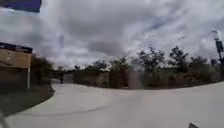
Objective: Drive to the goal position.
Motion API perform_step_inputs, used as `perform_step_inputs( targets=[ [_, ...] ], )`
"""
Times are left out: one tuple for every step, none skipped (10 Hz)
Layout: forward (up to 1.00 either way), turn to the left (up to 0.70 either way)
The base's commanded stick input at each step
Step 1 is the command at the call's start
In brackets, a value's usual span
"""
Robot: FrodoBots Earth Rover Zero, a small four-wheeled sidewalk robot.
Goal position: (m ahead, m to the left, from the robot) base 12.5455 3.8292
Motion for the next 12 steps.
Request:
perform_step_inputs(
  targets=[
    [0.69, 0.14],
    [0.69, 0.14],
    [0.69, 0.14],
    [0.69, 0.14],
    [0.69, 0.14],
    [0.69, 0.14],
    [0.69, 0.14],
    [0.69, 0.14],
    [0.69, 0.14],
    [0.69, 0.14],
    [0.69, 0.14],
    [0.69, 0.14]
  ],
)
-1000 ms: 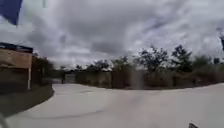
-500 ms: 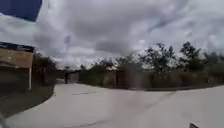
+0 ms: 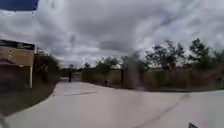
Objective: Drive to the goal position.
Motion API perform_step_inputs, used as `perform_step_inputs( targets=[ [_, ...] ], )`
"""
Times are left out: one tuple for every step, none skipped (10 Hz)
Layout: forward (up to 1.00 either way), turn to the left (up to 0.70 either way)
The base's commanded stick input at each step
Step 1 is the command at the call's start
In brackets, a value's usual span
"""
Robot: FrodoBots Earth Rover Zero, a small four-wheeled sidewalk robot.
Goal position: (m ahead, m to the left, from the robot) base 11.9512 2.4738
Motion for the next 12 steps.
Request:
perform_step_inputs(
  targets=[
    [0.69, 0.14],
    [0.69, 0.14],
    [0.69, 0.14],
    [0.69, 0.14],
    [0.69, 0.14],
    [0.69, 0.14],
    [0.69, 0.14],
    [0.69, 0.14],
    [0.69, 0.14],
    [0.69, 0.14],
    [0.69, 0.14],
    [0.69, 0.14]
  ],
)
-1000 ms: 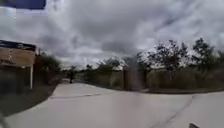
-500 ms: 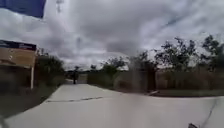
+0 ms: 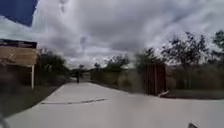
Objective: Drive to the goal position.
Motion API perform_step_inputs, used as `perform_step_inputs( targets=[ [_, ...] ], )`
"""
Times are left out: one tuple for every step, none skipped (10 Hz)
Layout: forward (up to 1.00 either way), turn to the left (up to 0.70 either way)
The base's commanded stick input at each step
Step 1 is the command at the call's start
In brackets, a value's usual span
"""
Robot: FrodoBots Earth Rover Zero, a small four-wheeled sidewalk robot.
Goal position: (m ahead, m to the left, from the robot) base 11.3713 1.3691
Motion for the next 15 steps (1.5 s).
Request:
perform_step_inputs(
  targets=[
    [0.69, 0.14],
    [0.69, 0.14],
    [0.69, 0.14],
    [0.69, 0.14],
    [0.69, 0.14],
    [0.69, 0.14],
    [0.69, 0.14],
    [0.69, 0.14],
    [0.69, 0.14],
    [0.69, 0.14],
    [0.69, 0.14],
    [0.69, 0.14],
    [0.69, 0.14],
    [0.69, 0.14],
    [0.69, 0.14]
  ],
)
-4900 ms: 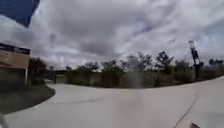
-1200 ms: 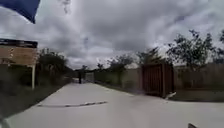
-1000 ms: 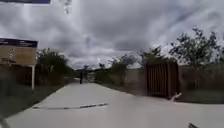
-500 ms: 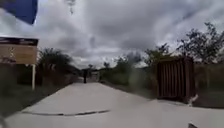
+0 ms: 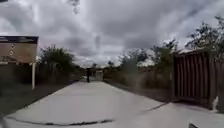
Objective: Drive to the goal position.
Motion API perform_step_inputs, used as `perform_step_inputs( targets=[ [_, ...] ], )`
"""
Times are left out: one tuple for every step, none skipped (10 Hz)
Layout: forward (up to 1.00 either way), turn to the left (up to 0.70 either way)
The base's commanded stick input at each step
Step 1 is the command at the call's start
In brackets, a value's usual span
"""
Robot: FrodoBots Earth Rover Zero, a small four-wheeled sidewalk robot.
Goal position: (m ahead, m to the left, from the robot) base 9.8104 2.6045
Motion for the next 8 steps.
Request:
perform_step_inputs(
  targets=[
    [0.69, 0.14],
    [0.69, 0.14],
    [0.69, 0.14],
    [0.69, 0.14],
    [0.69, 0.14],
    [0.69, 0.14],
    [0.69, 0.14],
    [0.69, 0.14]
  ],
)
